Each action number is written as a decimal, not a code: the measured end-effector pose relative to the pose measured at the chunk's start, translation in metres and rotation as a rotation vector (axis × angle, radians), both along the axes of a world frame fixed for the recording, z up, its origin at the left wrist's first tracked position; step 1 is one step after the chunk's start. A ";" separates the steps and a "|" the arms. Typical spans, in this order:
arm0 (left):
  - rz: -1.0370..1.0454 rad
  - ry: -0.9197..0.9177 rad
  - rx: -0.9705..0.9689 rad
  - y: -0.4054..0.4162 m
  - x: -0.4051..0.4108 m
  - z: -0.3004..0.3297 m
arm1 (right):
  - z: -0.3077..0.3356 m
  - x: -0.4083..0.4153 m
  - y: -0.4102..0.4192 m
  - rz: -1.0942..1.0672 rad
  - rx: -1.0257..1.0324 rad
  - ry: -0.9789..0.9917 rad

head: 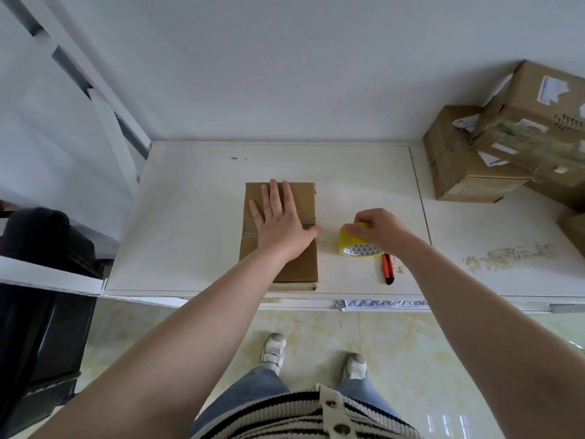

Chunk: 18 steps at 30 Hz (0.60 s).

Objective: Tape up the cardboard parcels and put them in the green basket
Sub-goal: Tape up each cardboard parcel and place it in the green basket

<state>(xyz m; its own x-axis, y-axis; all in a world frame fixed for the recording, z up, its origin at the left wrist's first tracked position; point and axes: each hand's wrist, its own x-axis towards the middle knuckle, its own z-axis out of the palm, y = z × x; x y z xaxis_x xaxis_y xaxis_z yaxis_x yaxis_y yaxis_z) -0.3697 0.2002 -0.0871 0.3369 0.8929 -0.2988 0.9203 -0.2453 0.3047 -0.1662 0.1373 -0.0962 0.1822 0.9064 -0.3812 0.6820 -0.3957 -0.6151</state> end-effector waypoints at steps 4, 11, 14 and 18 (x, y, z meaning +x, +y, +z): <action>-0.013 0.043 0.086 -0.005 -0.001 -0.006 | -0.003 -0.001 -0.003 -0.053 -0.010 0.028; -0.018 0.065 0.100 -0.004 0.001 -0.008 | -0.007 -0.003 -0.005 -0.125 0.009 0.039; -0.022 0.061 0.090 -0.004 0.001 -0.007 | -0.012 -0.001 -0.010 -0.313 0.129 0.130; -0.027 0.072 0.077 -0.004 0.001 -0.006 | -0.032 0.009 -0.038 -0.652 0.145 -0.136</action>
<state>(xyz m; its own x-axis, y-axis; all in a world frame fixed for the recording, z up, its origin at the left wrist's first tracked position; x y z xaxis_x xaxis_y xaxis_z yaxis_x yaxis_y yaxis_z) -0.3685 0.1966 -0.0926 0.3416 0.9049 -0.2540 0.9318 -0.2908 0.2170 -0.1569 0.0994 -0.1285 0.7460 0.6354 -0.1996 0.4069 -0.6721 -0.6186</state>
